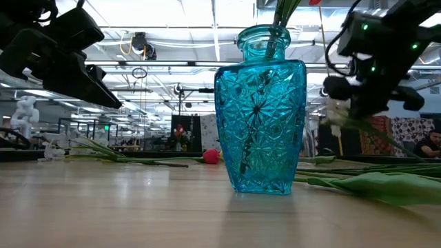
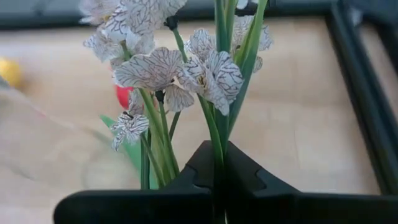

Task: Sort flowers into vase by color
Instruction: Put the right white flowers into the transparent vase, then put the top yellow flower into the transparent vase

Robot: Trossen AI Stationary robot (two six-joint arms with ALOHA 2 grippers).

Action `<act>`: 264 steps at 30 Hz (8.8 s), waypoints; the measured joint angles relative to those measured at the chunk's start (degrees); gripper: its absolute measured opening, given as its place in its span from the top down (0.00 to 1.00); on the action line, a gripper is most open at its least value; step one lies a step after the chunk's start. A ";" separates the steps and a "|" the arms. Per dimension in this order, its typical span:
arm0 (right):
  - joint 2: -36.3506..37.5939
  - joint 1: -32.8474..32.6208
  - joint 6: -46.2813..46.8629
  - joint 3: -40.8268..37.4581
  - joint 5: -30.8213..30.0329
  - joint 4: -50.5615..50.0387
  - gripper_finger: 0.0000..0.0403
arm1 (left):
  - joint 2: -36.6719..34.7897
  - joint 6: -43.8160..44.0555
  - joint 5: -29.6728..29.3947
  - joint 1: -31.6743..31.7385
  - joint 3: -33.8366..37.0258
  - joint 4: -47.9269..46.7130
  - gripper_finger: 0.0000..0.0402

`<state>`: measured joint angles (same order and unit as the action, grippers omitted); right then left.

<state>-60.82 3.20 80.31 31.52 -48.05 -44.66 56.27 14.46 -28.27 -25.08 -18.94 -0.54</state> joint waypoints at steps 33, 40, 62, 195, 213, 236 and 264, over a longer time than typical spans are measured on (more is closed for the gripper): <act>12.55 2.17 -60.59 11.60 -2.50 34.41 0.99 | 0.02 -13.24 17.10 8.28 8.66 26.99 0.66; 12.83 6.29 -75.50 11.60 9.24 52.15 0.99 | 0.00 -7.60 17.97 12.20 15.41 39.09 0.66; 4.29 19.95 -79.81 0.74 27.59 81.48 0.99 | 0.00 -5.79 18.25 12.33 15.39 40.54 0.66; 26.14 15.89 -51.77 5.49 25.48 5.92 0.58 | 0.02 -4.20 9.94 12.33 15.37 38.62 0.66; 24.41 11.97 -30.49 5.78 28.89 -13.49 0.78 | 0.02 7.41 -7.30 12.35 15.37 38.62 0.66; 2.28 -10.72 -11.80 5.72 28.62 -18.49 1.00 | 0.01 7.27 -17.00 12.37 15.37 38.16 0.66; -3.38 -31.32 3.07 -2.58 26.62 -4.01 1.00 | 15.18 10.76 -10.89 16.69 -14.28 5.18 0.66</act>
<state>-64.20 -28.11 83.38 28.93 -21.43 -48.68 71.45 25.22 -39.16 -8.39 -33.22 4.65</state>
